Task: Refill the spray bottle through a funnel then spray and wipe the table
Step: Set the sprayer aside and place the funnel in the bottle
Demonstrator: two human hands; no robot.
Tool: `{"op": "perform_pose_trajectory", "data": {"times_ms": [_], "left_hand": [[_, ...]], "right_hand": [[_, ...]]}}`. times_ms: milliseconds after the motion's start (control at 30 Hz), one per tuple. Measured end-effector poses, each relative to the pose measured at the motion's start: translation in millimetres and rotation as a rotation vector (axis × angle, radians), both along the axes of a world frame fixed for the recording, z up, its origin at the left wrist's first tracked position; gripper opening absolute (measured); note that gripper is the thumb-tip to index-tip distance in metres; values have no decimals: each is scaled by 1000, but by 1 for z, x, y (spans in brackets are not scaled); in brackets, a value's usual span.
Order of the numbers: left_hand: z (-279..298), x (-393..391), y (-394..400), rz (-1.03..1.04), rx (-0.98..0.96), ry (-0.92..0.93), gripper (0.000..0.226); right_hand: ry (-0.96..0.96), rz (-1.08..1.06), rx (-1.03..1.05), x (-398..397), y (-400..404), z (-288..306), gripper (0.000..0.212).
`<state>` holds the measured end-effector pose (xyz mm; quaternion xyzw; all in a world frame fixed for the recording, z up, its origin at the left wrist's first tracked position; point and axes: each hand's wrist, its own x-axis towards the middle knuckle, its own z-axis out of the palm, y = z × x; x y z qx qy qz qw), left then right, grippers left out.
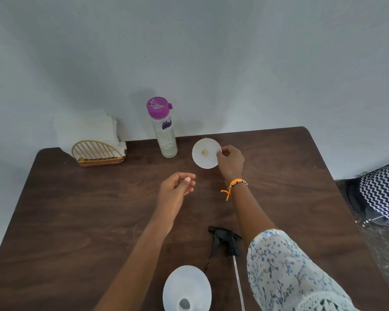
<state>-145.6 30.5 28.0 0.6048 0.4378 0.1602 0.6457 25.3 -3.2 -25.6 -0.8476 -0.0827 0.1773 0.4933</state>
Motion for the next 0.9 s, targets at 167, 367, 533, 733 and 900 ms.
{"op": "perform_pose_trajectory", "data": {"times_ms": [167, 367, 533, 733, 900], "left_hand": [[16, -21, -20, -2, -9, -18, 19], [33, -61, -53, 17, -42, -59, 19], [48, -87, -84, 28, -38, -111, 22], [54, -132, -110, -20, 42, -106, 22], [51, -160, -124, 14, 40, -10, 27]], "right_hand": [[70, 20, 84, -41, -31, 30, 13], [157, 88, 177, -99, -75, 65, 16], [185, 119, 263, -143, -113, 98, 22], [262, 133, 362, -180, -157, 128, 16], [204, 127, 342, -203, -180, 134, 17]]}}
